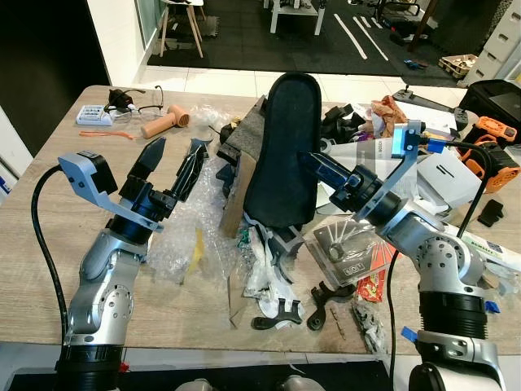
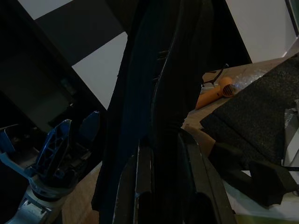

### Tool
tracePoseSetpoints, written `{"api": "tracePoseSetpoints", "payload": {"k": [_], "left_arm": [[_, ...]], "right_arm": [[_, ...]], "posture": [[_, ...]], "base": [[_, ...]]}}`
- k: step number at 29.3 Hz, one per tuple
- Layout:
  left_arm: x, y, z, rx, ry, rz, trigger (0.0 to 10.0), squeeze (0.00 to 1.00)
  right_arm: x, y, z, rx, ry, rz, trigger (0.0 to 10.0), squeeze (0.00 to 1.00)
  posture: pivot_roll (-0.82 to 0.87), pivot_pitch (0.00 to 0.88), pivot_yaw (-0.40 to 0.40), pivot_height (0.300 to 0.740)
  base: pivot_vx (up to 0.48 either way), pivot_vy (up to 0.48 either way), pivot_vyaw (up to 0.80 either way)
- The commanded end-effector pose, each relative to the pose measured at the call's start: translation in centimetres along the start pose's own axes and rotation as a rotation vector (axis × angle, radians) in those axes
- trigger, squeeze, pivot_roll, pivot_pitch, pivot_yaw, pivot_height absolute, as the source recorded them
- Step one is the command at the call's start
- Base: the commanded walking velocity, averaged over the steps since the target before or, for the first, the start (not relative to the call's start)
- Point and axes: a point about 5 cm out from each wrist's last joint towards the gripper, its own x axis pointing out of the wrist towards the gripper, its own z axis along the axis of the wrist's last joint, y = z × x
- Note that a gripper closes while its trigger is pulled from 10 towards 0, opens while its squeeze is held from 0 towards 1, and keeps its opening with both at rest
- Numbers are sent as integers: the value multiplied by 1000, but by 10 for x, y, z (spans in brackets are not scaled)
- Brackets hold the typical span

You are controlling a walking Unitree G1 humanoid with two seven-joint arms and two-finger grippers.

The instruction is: Picking trash to rubbish bin

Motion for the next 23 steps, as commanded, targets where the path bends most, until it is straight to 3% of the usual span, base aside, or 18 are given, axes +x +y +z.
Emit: {"api": "tracePoseSetpoints", "payload": {"k": [1, 23], "left_arm": [[1, -3, -5, -6, 22, -5, 10000, 0], [0, -3, -6, -2, 30, -5, 10000, 0]], "right_arm": [[1, 3, 1, -24, -11, 3, 10000, 0], [0, 1, -2, -35, 5, -12, 10000, 0]], "posture": [[-11, 0, -61, 740], [-12, 0, -62, 740]], "base": [[0, 0, 0], [0, 0, 0]]}}
